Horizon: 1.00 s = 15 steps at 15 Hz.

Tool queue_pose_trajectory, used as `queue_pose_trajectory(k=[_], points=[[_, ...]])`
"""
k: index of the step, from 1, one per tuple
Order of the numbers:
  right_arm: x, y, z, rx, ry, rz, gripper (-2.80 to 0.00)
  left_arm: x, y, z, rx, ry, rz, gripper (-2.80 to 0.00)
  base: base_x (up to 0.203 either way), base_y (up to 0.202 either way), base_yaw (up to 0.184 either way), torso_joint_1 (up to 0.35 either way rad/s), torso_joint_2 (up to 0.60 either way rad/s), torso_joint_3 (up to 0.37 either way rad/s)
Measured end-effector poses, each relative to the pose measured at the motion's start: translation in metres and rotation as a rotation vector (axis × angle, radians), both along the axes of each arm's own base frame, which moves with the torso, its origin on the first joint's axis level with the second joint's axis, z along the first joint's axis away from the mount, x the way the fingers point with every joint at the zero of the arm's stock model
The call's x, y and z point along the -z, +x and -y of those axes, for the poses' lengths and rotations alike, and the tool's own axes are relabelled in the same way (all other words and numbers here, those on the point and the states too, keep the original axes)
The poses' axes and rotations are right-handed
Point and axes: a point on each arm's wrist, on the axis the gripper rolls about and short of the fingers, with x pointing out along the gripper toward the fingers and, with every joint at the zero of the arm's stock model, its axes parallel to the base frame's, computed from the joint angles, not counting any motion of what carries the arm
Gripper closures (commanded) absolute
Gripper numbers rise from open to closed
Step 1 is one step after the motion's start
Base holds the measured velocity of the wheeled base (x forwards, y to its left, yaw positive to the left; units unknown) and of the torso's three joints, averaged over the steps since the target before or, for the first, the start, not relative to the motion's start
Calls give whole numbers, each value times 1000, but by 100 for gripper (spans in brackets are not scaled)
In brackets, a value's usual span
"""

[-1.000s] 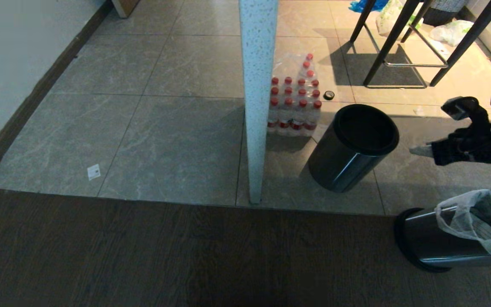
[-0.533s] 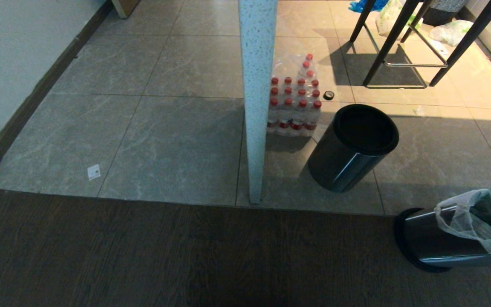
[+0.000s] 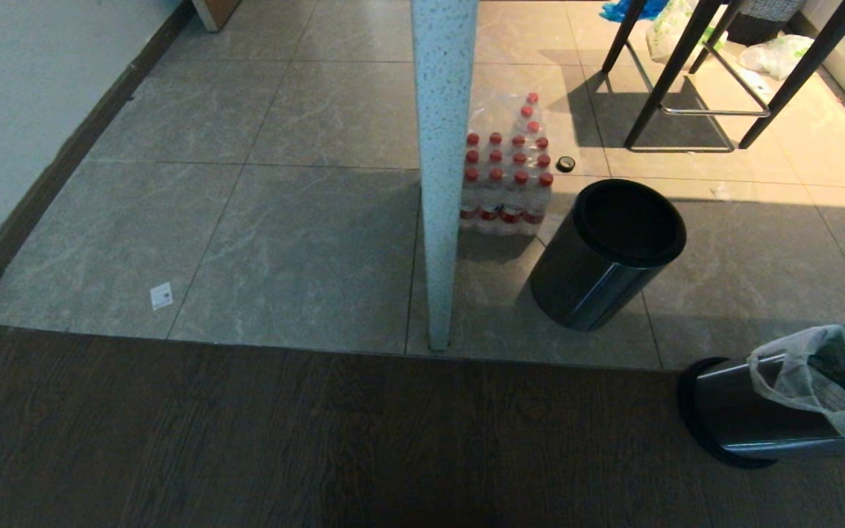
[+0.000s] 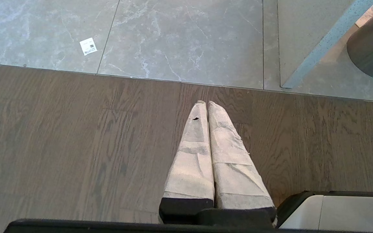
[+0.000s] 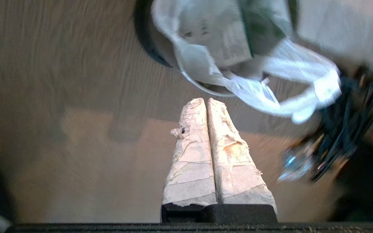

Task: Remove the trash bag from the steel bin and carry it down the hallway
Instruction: Pick up the trash bag

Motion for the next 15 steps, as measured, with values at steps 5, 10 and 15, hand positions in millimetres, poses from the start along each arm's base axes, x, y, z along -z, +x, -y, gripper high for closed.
queue_pose_trajectory(k=[5, 10, 15], points=[[23, 17, 19, -149, -28, -97, -280, 0, 0, 0, 0, 0, 0, 0, 0, 0, 0, 0, 0, 0], [31, 34, 61, -84, 21, -102, -280, 0, 0, 0, 0, 0, 0, 0, 0, 0, 0, 0, 0, 0], [50, 58, 98, -189, 0, -103, -280, 0, 0, 0, 0, 0, 0, 0, 0, 0, 0, 0, 0, 0]])
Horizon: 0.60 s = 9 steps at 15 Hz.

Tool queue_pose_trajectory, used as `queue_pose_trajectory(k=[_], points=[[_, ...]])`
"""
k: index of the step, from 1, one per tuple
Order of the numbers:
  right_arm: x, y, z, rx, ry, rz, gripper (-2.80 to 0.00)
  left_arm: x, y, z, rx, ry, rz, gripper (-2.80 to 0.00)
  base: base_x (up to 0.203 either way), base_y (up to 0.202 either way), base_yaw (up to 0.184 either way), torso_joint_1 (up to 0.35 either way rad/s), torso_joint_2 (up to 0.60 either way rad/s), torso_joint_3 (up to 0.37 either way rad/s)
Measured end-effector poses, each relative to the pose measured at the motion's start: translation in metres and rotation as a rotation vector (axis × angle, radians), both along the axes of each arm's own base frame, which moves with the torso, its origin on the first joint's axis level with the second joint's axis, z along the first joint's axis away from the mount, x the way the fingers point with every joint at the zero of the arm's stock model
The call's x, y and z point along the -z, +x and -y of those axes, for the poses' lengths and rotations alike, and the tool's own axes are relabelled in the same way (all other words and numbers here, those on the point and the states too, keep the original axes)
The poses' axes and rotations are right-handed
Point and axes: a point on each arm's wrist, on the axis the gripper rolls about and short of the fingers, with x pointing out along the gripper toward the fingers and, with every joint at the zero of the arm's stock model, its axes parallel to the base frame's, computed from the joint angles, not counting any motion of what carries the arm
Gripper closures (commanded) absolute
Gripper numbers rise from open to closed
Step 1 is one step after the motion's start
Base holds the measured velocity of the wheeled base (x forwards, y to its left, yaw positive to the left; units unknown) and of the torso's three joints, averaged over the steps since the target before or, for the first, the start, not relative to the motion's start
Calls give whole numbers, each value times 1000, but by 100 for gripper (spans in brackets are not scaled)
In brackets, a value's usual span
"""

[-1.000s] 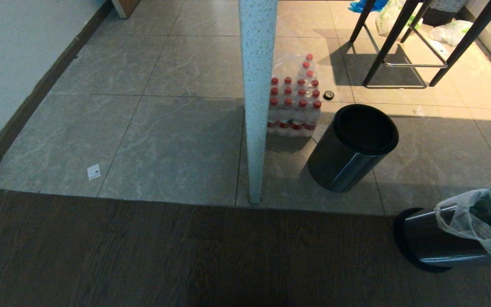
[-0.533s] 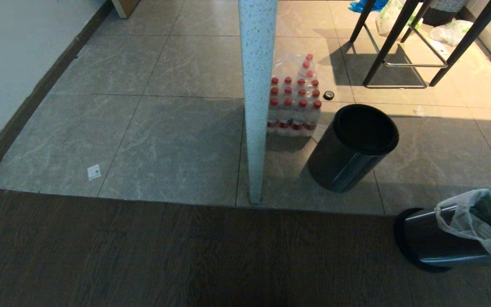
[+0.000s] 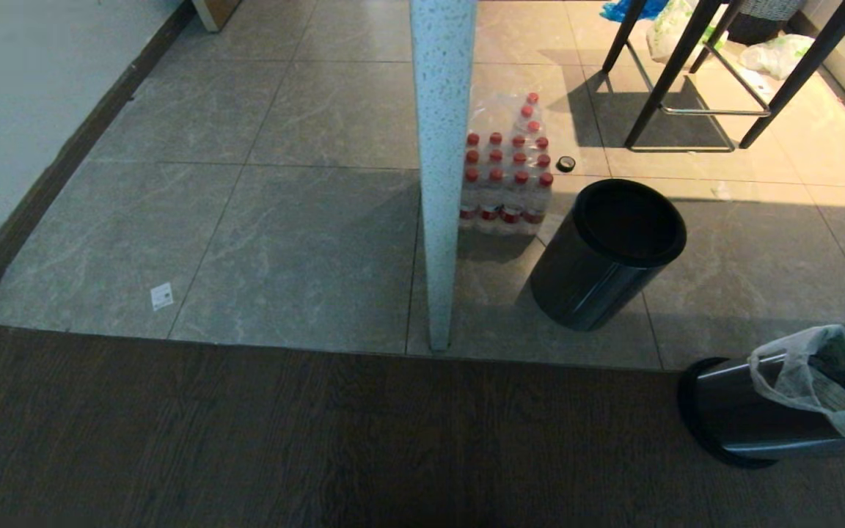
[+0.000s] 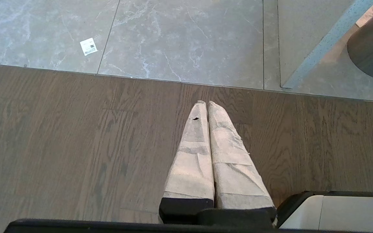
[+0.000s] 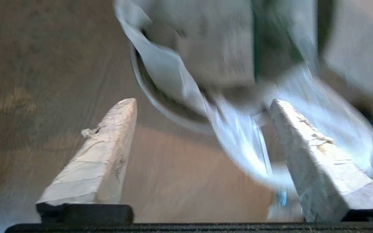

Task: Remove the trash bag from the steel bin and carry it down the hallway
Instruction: Pick up the trash bag

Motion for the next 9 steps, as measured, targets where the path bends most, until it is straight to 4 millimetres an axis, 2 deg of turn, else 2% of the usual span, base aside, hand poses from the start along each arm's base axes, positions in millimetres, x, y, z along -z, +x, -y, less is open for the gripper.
queue_pose_trajectory(k=[3, 9], points=[[16, 9, 11, -129, -39, -4, -280, 0, 0, 0, 0, 0, 0, 0, 0, 0, 0, 0, 0, 0], [40, 30, 20, -190, -11, -28, -280, 0, 0, 0, 0, 0, 1, 0, 0, 0, 0, 0, 0, 0]])
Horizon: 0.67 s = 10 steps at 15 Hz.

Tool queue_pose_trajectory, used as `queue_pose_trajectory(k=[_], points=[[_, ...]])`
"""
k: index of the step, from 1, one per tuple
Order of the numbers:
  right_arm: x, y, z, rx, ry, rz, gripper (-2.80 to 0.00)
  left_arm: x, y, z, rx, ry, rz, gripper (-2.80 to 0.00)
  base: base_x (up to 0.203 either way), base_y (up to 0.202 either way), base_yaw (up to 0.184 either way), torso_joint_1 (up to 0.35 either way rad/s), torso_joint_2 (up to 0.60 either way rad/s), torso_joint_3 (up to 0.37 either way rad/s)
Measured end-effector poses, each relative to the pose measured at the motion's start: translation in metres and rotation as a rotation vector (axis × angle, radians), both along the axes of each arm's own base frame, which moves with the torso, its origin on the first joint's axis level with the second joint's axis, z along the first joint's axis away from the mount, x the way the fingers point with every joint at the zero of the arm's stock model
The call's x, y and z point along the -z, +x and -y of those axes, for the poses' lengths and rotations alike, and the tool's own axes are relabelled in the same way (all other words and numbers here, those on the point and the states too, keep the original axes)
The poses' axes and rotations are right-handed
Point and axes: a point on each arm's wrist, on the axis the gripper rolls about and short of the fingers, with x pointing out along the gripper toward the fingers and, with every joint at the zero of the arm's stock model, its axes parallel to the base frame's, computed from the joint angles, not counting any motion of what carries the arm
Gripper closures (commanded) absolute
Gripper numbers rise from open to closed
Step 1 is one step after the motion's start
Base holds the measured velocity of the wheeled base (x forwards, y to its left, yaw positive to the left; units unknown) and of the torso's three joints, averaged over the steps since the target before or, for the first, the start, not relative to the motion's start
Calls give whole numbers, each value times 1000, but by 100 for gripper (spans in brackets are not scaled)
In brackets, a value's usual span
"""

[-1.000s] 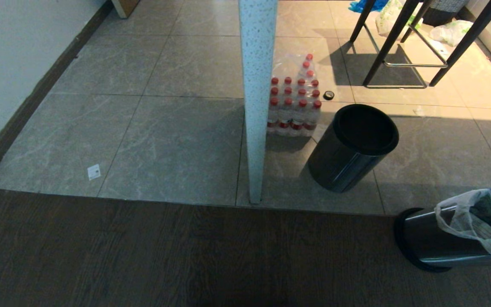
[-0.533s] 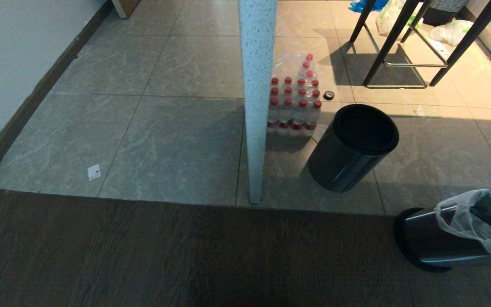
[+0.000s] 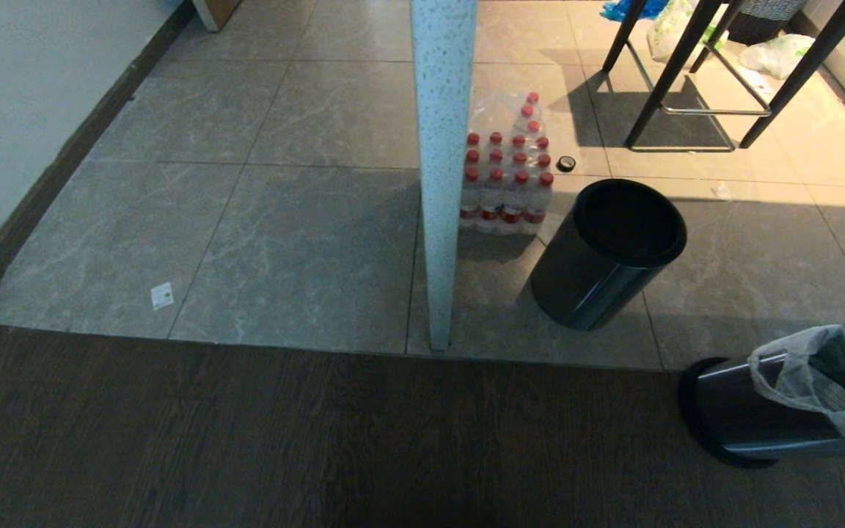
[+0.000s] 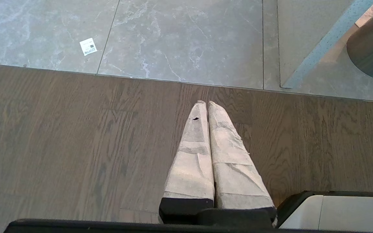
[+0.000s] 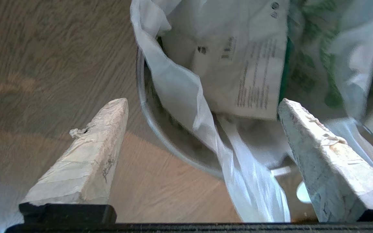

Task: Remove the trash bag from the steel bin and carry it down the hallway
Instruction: Pick up the trash bag

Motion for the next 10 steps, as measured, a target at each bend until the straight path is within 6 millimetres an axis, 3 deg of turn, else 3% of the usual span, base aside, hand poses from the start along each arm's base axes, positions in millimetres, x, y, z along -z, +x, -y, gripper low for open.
queue_pose_trajectory(k=[5, 10], points=[[11, 26, 12, -29, -7, 7, -280, 0, 0, 0, 0, 0, -1, 0, 0, 0, 0, 0, 0, 0], [17, 33, 17, -33, -9, 7, -280, 0, 0, 0, 0, 0, -1, 0, 0, 0, 0, 0, 0, 0]])
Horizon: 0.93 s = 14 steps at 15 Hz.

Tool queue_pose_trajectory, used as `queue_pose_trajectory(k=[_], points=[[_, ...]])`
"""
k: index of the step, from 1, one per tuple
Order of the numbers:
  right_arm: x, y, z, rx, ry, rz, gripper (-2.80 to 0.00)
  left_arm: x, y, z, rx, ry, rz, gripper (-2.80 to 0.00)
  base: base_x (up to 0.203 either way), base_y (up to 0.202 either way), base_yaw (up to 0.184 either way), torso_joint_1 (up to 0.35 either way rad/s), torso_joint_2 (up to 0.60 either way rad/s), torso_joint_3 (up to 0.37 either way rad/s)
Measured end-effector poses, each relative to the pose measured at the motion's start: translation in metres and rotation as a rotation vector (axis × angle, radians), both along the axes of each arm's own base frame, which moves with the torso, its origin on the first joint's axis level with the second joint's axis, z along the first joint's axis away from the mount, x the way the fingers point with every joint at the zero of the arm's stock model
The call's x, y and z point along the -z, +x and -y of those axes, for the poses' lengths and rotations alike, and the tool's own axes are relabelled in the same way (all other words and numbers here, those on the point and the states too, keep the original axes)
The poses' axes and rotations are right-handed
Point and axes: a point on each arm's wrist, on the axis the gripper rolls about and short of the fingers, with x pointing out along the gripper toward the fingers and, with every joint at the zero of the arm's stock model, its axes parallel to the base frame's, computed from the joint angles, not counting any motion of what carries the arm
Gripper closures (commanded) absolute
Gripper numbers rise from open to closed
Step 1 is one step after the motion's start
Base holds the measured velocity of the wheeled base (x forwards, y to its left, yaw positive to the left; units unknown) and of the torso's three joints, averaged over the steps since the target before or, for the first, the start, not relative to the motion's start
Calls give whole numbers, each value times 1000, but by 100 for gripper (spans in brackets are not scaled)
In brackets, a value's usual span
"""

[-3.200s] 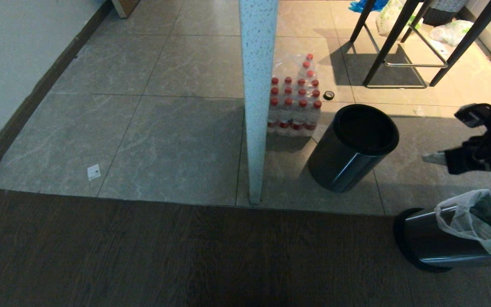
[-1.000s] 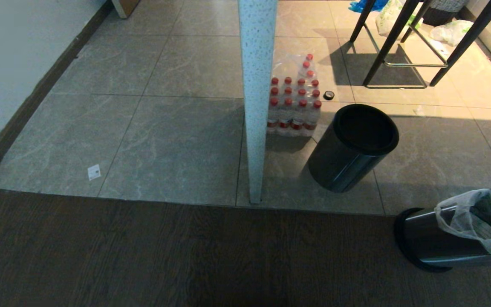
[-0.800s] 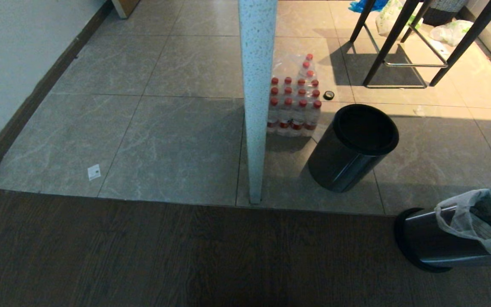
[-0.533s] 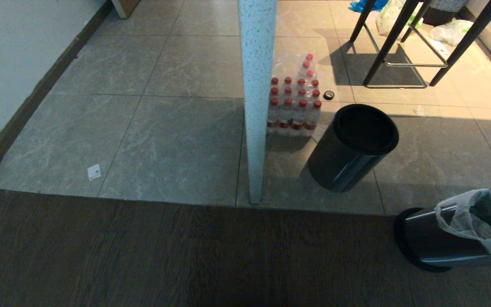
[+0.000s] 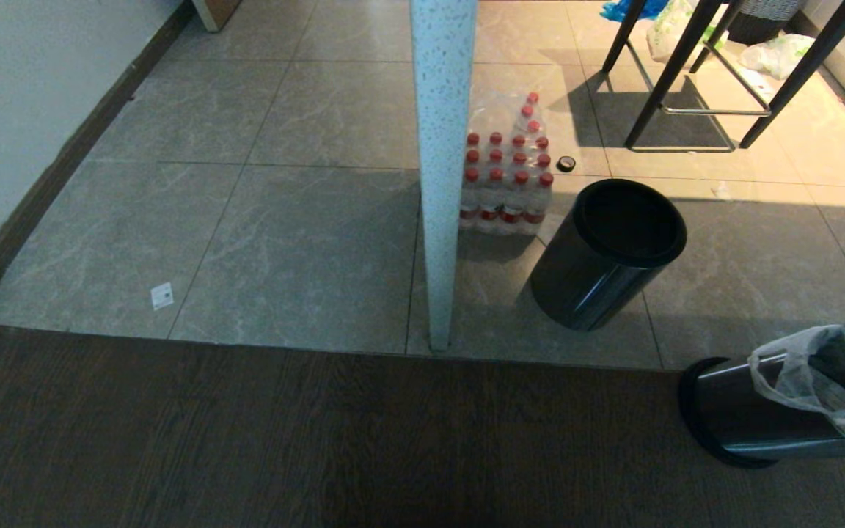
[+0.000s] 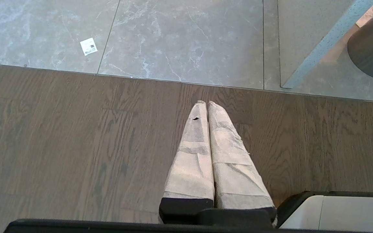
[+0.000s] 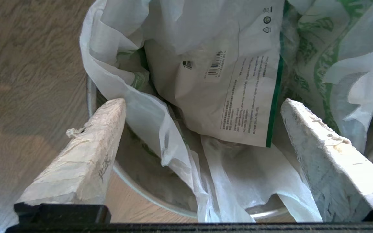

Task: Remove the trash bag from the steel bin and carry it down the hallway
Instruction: Pick up the trash bag

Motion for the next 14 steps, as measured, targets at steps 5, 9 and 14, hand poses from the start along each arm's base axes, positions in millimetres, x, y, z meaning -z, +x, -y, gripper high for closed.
queue_pose_trajectory(k=[5, 9, 14], points=[[8, 6, 3, -4, 10, -7, -280, 0, 0, 0, 0, 0, 0, 0, 0, 0, 0, 0, 0, 0], [16, 14, 5, -12, 18, -13, -280, 0, 0, 0, 0, 0, 0, 0, 0, 0, 0, 0, 0, 0], [25, 22, 0, -24, 21, -38, 0, 0, 0, 0, 0, 0, 0, 0, 0, 0, 0, 0, 0, 0]])
